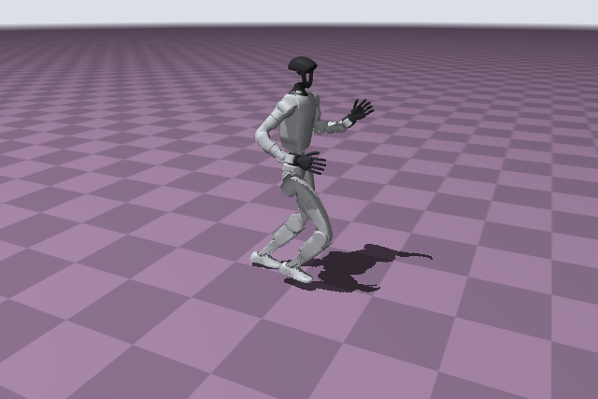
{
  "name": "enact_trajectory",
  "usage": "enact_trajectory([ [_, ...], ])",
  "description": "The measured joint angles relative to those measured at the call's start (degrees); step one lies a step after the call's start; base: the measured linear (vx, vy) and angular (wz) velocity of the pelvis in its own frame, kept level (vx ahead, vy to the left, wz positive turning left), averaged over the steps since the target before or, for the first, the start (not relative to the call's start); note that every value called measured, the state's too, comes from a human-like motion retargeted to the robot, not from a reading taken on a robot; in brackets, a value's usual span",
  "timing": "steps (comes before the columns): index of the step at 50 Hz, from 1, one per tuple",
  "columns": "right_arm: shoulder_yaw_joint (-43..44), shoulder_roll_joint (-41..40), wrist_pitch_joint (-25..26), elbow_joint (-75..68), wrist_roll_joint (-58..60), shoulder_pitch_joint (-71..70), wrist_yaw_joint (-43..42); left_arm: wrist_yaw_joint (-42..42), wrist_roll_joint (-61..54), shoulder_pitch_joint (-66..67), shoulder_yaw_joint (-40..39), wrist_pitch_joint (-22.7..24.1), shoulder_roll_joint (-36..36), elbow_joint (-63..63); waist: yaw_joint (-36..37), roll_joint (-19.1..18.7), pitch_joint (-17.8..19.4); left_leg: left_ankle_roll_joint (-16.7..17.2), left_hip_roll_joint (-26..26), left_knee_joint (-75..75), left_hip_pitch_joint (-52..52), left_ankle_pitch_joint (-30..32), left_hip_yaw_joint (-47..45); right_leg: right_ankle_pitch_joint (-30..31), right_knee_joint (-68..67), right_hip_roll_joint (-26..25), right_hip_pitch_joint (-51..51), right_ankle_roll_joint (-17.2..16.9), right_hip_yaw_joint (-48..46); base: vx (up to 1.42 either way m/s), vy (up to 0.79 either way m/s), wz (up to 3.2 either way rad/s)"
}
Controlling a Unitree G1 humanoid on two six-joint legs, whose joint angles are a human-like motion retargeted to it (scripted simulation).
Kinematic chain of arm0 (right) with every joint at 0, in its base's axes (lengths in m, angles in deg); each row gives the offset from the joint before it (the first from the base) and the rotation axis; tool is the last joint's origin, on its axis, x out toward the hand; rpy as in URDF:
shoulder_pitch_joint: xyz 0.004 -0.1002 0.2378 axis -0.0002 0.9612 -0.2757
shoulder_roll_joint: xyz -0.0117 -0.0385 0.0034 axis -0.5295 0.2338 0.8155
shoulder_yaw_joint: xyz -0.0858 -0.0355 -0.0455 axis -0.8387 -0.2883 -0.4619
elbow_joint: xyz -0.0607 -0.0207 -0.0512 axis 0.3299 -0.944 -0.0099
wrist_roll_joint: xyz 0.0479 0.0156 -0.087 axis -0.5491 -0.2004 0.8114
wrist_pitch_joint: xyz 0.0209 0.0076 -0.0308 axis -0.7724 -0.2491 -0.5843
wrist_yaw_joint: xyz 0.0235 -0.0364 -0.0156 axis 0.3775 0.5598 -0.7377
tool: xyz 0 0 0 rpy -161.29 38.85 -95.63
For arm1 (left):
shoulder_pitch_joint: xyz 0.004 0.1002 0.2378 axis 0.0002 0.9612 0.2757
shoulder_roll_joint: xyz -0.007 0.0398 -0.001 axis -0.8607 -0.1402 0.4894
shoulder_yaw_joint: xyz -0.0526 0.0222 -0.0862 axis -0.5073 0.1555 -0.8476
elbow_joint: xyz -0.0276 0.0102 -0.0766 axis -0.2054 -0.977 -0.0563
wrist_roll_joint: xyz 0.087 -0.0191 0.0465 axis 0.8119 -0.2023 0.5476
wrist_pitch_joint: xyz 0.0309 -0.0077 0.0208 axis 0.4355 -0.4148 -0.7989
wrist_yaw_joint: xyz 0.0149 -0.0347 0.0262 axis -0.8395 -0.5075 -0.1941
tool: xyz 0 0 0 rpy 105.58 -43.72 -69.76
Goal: Run
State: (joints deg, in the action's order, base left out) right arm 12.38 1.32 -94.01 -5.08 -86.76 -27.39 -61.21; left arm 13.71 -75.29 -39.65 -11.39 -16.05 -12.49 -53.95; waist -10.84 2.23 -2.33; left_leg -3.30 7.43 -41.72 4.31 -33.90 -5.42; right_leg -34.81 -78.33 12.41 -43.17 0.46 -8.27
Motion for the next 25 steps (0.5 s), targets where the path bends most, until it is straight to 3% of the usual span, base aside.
enact_trajectory([
  [3,1.9,0.7,0.2,-0.5,-1.7,4.0,0.0,0.3,-0.9,-0.3,1.5,2.1,-0.2,0.2,-0.2,-4.1,-0.7,5.5,-7.1,-9.8,-1.8,10.6,1.4,0.8,15.8,-8.8,0.1,-0.8,-2.3,-0.01,-0.1,0.03],
  [5,2.0,0.0,0.4,0.1,-1.4,1.9,-1.5,-0.9,-1.2,4.1,2.6,1.2,0.7,-2.2,1.9,-4.8,-0.5,5.7,-10.5,-22.2,0.2,16.4,1.6,-0.1,14.7,-11.8,1.9,1.4,-2.0,-0.08,-0.06,-0.05],
  [7,1.9,-1.0,1.4,0.4,1.1,-6.1,-4.4,-3.6,-1.8,10.9,3.8,-2.0,2.4,-8.3,5.9,-5.0,0.9,2.9,-14.9,-39.2,7.1,17.7,1.7,-4.0,10.6,-14.0,5.2,5.1,-1.4,-0.08,-0.08,-0.04],
  [10,2.3,-2.0,3.5,0.7,7.3,-24.6,-10.8,-8.9,-2.3,21.2,4.8,-7.2,4.7,-20.1,12.8,-4.0,1.8,-4.9,-19.4,-57.9,23.7,8.9,2.1,-8.6,11.3,-15.2,11.8,6.2,0.2,-0.05,-0.07,0.16],
  [12,3.1,-2.1,3.8,3.4,9.4,-35.4,-13.9,-12.5,-3.2,29.0,3.8,-7.8,3.9,-23.4,16.3,-1.6,1.0,-7.2,-17.7,-56.7,33.8,5.2,0.5,-6.4,16.7,-14.0,17.3,2.9,2.2,0.02,0.01,0.37],
  [14,3.6,-2.2,3.1,7.9,9.4,-40.9,-15.1,-15.3,-5.1,37.1,2.2,-6.9,2.0,-23.8,18.9,1.3,-0.2,-7.1,-14.7,-46.4,39.1,4.2,-2.9,-0.5,22.3,-11.8,23.5,-1.9,3.6,0.07,0.08,0.34],
  [17,3.0,-2.6,1.6,13.8,8.9,-42.8,-14.2,-17.3,-8.8,45.7,-0.3,-5.5,0.5,-24.1,20.6,5.2,-2.5,-2.9,-7.8,-22.0,40.7,7.5,-7.3,11.9,27.2,-7.1,30.6,-9.5,3.9,0.06,0.11,0.42],
  [19,2.2,-3.0,1.1,15.5,9.2,-42.1,-13.4,-16.7,-11.4,47.7,-1.1,-5.3,1.3,-24.8,20.0,6.9,-4.0,-0.7,-2.9,-9.2,39.8,10.4,-8.3,17.6,25.6,-3.6,32.5,-12.2,3.5,0.0,0.08,0.43],
  [20,1.8,-3.2,1.0,15.9,9.5,-41.6,-12.9,-16.2,-12.3,47.9,-1.4,-5.3,1.9,-25.0,19.4,7.4,-4.5,-0.4,-0.9,-5.7,39.2,11.2,-8.4,19.2,23.5,-1.9,33.1,-12.9,3.4,-0.04,0.06,0.31],
  [22,0.9,-3.8,1.6,14.6,10.2,-38.5,-12.0,-14.2,-12.0,46.2,-1.6,-5.0,3.0,-24.9,17.9,7.9,-4.7,-3.0,0.7,-10.3,38.9,8.4,-8.6,18.1,16.1,1.3,33.3,-12.0,3.1,-0.06,0.05,0.16],
  [25,-0.4,-5.2,3.6,8.6,11.4,-31.7,-11.2,-8.6,-9.4,37.6,-1.6,-4.2,4.4,-23.7,14.6,9.0,-3.9,-9.6,3.5,-20.0,36.7,-0.4,-8.3,14.9,0.8,7.8,31.0,-8.6,2.2,-0.06,0.05,-0.02],
])
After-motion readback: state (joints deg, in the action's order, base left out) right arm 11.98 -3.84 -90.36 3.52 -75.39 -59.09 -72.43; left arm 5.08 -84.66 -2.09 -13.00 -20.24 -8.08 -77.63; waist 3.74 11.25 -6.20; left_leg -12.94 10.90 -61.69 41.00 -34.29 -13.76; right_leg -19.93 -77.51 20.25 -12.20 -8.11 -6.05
